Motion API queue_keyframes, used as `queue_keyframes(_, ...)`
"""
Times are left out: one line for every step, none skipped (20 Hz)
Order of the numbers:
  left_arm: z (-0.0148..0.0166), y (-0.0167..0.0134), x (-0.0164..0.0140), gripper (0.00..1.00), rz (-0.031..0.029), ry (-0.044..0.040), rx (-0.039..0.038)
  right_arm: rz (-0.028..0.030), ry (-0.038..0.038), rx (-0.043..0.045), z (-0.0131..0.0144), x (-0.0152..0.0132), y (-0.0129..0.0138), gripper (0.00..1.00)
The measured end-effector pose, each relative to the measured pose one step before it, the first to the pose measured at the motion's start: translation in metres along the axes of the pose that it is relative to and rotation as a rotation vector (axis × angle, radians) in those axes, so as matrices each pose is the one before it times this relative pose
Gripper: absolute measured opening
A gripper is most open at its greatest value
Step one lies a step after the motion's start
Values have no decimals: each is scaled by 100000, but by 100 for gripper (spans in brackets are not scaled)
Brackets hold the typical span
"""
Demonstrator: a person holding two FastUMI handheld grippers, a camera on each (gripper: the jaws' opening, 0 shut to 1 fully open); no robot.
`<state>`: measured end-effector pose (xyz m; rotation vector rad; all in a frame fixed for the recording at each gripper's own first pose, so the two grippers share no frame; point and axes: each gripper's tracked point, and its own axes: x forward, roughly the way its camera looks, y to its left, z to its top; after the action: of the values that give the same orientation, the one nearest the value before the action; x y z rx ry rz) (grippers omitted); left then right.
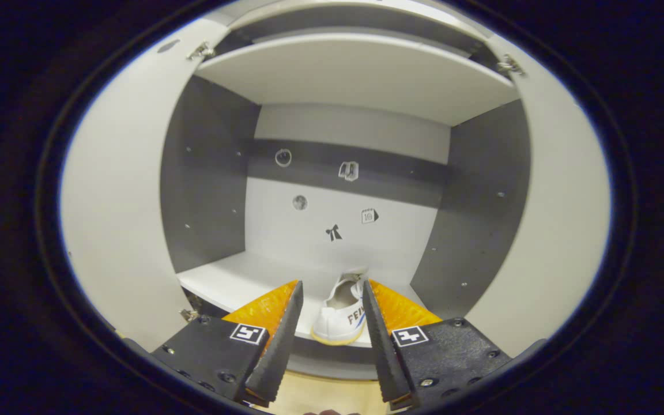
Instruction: Grab one shoe with the right hand and put it into the shoe cabinet, grab the other shoe with the left hand and put it into the shoe cabinet; then close the right door with the right hand and the left door with the left hand.
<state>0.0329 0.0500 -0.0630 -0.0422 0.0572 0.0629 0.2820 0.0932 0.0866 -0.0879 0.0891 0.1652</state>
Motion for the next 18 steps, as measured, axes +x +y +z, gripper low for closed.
queue_keyframes(-329, -302, 89, 95, -936, 1059, 588, -1118, -6118, 1092, -224, -2230, -316, 74)
queue_keyframes(-209, -242, -18, 95, -322, 646, 805, -1170, -5899, 815, -124, -2182, -184, 79)
queue_keyframes(14, -337, -34, 95, -700, -141, 686, -940, -4805, 91, -208, -1896, -127, 86)
queue_keyframes(-15, -318, -27, 95, -513, -127, 438, -668, -2885, -827, -350, -1833, -137, 89)
queue_keyframes(-17, -365, -9, 95, -632, -353, 104, -29, -2272, -426, -465, -1894, -31, 88)
queue_keyframes(-67, -419, -66, 95, -810, -243, -137, 1254, -2288, 871, -231, -1849, 263, 89)
queue_keyframes(-127, -386, -139, 95, -555, -158, -167, 1876, -3663, 2513, 4, -1574, 379, 90)
queue_keyframes(-238, -374, -88, 95, -428, 514, 7, 1987, -2882, 2362, -7, -1478, 349, 92)
queue_keyframes(-320, -334, -191, 95, -334, 771, 153, 545, -722, 1204, -675, -1433, -190, 95)
queue_keyframes(-333, -339, -147, 95, -192, 583, 46, -893, 871, 1050, -660, -1579, -347, 98)
queue_keyframes(-358, -147, -113, 95, 446, 116, -221, -9, -17, 1098, -433, -1639, 16, 100)
queue_keyframes(-365, -113, -75, 95, 105, -353, -939, 1208, -1463, 530, -325, -1351, 310, 100)
queue_keyframes(-566, -537, 5, 95, -1708, 44, -420, -1388, -1121, -1069, -461, -960, -270, 100)
queue_keyframes(-938, -53, 10, 95, -474, 1164, 650, -2633, -208, -2820, -569, -1132, -567, 100)
queue_keyframes(-1267, 132, 144, 95, -308, 2785, 1427, -1645, 567, -3192, -620, -1129, -324, 100)
queue_keyframes(-1407, 61, 156, 95, -431, 3114, 1269, -1164, 721, -2692, -471, -1043, -77, 100)
queue_keyframes(-1642, -57, 72, 95, -69, 3119, 411, -695, 1477, -1322, -518, -805, 123, 100)
queue_keyframes(-1388, -102, 246, 95, -1162, 2774, -179, 193, 1637, 1057, -532, -782, 178, 100)
